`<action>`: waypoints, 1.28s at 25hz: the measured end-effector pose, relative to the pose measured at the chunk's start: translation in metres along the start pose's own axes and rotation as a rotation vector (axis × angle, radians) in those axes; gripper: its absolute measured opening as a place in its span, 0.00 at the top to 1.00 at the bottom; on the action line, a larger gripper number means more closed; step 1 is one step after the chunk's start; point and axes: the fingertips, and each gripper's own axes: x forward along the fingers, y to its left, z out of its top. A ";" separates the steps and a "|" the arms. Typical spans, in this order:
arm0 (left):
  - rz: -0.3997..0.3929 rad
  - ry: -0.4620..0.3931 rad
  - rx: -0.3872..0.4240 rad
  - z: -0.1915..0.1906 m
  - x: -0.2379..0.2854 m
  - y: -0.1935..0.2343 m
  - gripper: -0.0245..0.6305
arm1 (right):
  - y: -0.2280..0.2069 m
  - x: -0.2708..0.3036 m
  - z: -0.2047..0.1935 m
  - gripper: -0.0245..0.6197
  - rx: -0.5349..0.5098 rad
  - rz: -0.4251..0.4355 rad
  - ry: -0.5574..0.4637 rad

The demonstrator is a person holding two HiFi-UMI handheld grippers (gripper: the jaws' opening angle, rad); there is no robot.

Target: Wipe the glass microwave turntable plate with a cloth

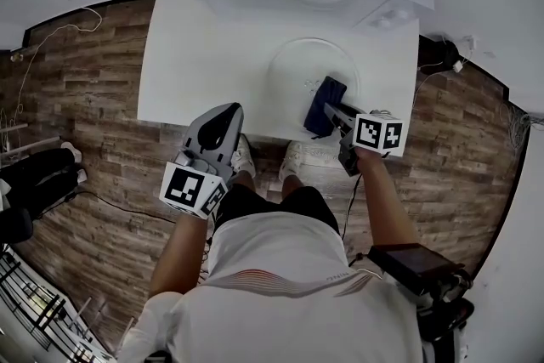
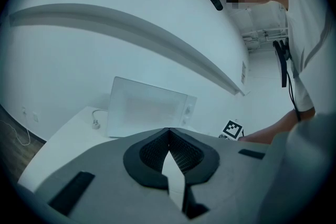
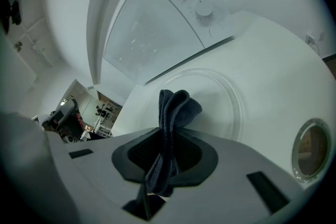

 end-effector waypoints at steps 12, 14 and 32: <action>-0.025 0.009 0.011 -0.001 0.010 -0.012 0.95 | -0.048 -0.046 -0.006 0.87 -0.052 -0.139 0.004; -0.027 0.012 0.013 -0.001 0.012 -0.014 0.95 | -0.053 -0.052 -0.007 0.87 -0.036 -0.142 -0.010; 0.037 -0.117 0.158 0.061 -0.014 -0.077 0.95 | 0.142 -0.176 0.096 0.87 -0.455 0.269 -0.552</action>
